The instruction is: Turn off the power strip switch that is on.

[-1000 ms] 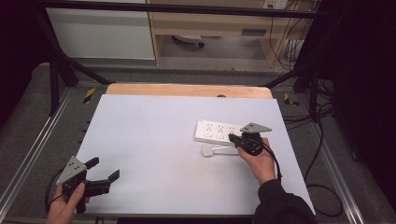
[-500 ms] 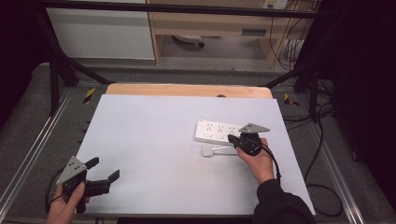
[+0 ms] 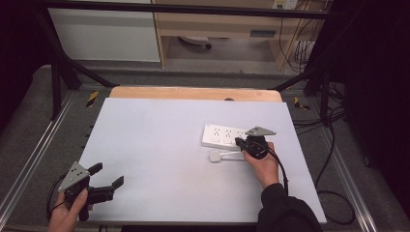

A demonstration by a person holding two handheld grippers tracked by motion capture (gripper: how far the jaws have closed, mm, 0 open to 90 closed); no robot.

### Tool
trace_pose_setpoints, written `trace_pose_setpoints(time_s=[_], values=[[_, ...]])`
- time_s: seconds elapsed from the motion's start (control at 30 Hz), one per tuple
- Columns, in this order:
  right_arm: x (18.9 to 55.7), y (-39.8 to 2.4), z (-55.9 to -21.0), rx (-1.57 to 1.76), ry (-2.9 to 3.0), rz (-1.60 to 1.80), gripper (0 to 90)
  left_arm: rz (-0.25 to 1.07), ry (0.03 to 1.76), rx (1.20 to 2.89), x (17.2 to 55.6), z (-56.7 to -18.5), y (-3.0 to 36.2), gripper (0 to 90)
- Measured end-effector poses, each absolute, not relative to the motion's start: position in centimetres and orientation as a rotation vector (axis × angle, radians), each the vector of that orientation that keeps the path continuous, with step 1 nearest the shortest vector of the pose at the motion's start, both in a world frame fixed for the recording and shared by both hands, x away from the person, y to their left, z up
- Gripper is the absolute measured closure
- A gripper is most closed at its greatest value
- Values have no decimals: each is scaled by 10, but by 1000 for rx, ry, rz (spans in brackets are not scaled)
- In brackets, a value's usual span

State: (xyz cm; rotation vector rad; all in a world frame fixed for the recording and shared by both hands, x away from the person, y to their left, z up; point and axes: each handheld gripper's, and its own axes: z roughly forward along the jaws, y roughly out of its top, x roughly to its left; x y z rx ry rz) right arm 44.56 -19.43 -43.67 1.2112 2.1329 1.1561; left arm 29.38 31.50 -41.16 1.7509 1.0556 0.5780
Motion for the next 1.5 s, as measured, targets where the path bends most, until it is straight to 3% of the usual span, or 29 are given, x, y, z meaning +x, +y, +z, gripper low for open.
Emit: trace_pose_setpoints(time_s=[1.5], values=[[448,-194,-444,1213,2101,1168,900,577,1053,1754,294,-412,315,52]])
